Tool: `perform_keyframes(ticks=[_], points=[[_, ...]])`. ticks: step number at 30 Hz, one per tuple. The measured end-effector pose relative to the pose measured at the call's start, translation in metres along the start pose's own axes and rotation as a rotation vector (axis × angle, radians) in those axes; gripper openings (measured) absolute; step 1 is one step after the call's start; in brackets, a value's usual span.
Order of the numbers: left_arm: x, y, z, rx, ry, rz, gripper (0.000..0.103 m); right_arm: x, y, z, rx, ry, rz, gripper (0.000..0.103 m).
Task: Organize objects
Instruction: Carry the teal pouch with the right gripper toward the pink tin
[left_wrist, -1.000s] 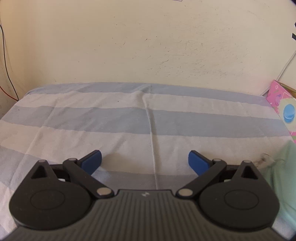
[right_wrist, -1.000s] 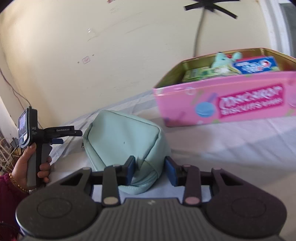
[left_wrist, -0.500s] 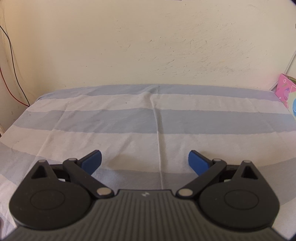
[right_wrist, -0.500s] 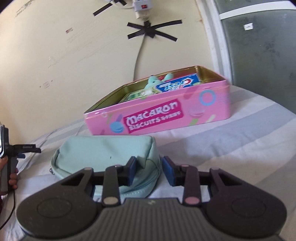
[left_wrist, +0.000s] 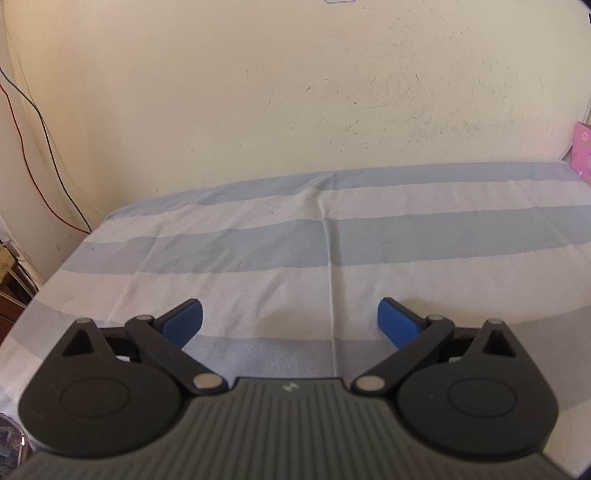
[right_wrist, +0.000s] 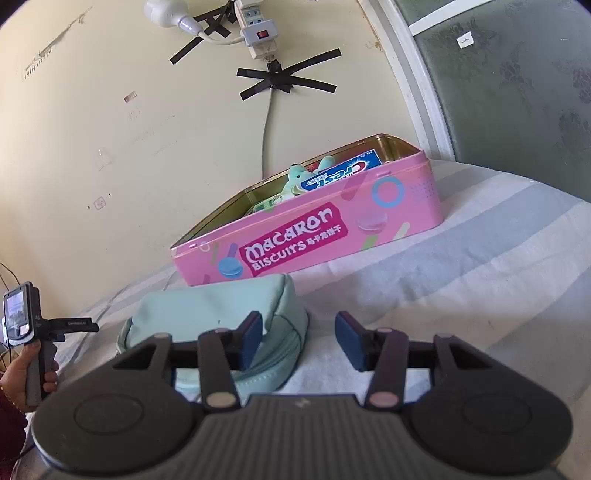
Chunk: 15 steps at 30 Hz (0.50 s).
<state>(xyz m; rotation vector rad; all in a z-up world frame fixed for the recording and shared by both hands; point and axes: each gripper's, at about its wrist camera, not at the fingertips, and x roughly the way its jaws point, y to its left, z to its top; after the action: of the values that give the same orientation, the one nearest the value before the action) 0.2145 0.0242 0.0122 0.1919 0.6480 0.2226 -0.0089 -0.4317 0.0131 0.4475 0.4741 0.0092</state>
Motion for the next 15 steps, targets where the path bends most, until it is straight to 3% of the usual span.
perform_keyframes(ticks=[3,6,15], points=[[-0.009,0.001,-0.005,-0.025,0.01,-0.007,0.102,-0.004,-0.005,-0.002,0.018,-0.001,0.018,0.049],[-0.028,-0.002,-0.012,-0.054,0.007,-0.084,0.101,-0.004,-0.008,-0.002,0.017,0.009,0.033,0.051],[-0.109,-0.056,-0.025,-0.059,-0.074,-0.537,0.102,-0.002,0.001,-0.002,-0.014,0.02,0.055,0.057]])
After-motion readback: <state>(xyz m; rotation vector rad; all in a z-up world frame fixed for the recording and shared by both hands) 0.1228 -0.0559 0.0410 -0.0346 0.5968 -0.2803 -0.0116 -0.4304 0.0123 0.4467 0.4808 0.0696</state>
